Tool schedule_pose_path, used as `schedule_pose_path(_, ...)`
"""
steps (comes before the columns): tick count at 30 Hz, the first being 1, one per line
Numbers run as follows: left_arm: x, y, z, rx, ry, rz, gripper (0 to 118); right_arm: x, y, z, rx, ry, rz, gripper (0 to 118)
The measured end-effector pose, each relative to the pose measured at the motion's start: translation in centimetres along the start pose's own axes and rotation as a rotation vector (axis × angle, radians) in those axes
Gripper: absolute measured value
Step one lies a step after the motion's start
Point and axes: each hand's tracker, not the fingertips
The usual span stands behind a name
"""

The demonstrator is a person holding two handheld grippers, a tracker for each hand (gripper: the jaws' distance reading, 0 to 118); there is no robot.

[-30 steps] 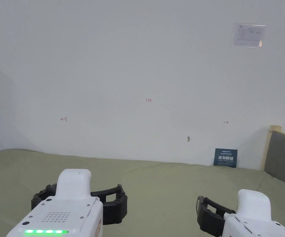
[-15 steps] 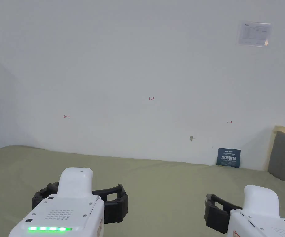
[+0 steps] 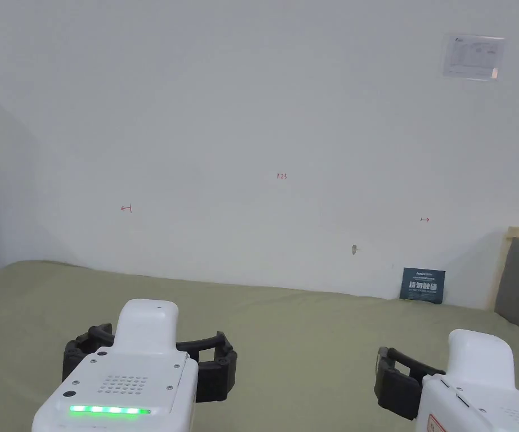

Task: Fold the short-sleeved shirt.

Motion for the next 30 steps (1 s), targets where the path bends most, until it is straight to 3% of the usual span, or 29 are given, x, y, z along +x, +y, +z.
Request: schedule_pose_path(30,-0.01,0.04,-0.21,-0.025,-0.025,0.014,118,-0.52,0.00,-0.64,-0.044,-0.041,0.053,92)
